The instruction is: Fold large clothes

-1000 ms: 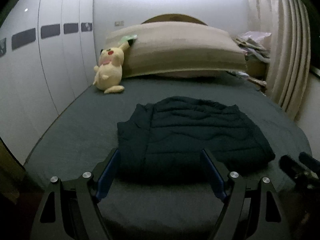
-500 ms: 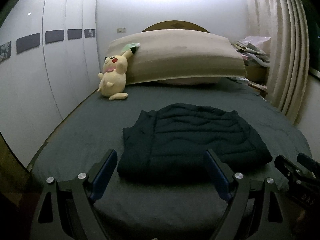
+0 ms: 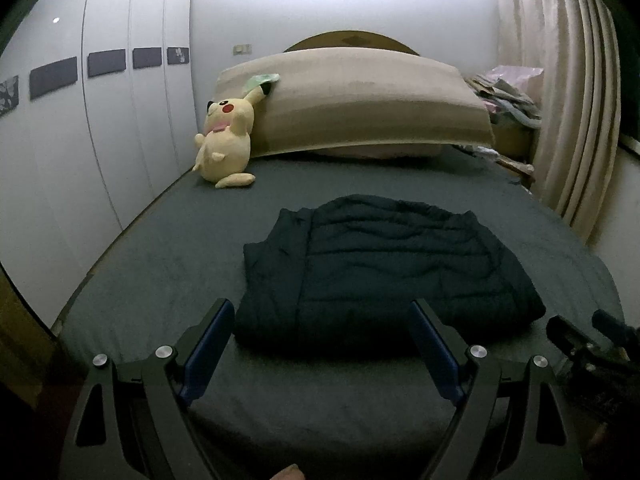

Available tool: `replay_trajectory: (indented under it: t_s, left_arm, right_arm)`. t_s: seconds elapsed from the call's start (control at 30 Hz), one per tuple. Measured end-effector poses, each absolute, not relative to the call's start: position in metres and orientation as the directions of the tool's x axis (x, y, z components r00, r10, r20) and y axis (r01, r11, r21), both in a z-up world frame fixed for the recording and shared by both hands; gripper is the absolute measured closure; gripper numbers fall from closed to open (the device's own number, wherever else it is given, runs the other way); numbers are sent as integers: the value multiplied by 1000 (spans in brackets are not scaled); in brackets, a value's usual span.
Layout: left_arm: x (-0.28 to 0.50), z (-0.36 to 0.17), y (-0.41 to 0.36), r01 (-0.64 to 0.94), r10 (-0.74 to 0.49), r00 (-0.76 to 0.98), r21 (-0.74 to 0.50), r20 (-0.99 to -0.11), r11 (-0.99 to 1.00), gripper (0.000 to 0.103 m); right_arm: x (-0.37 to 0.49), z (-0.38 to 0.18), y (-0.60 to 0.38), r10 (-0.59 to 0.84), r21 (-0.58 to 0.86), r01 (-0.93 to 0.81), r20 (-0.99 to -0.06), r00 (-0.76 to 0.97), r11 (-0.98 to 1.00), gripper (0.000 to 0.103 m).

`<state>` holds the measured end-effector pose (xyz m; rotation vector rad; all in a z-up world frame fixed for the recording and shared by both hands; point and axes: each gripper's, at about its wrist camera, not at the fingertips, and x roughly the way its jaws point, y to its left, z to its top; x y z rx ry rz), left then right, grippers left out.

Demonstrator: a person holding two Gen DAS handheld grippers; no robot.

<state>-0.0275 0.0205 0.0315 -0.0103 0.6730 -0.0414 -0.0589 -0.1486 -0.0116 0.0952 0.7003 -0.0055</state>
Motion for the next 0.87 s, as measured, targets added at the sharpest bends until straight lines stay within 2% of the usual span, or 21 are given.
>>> replay_trajectory:
  t_s: [0.33, 0.87]
  left_arm:
    - [-29, 30, 12, 27, -1, 781, 32, -625, 999, 8]
    - [-32, 32, 13, 50, -30, 790, 16, -612, 999, 3]
  right_arm:
    - [-62, -10, -148, 10, 75, 48, -634, 773, 996, 9]
    - [-61, -10, -147, 0, 61, 49, -632, 775, 997, 9]
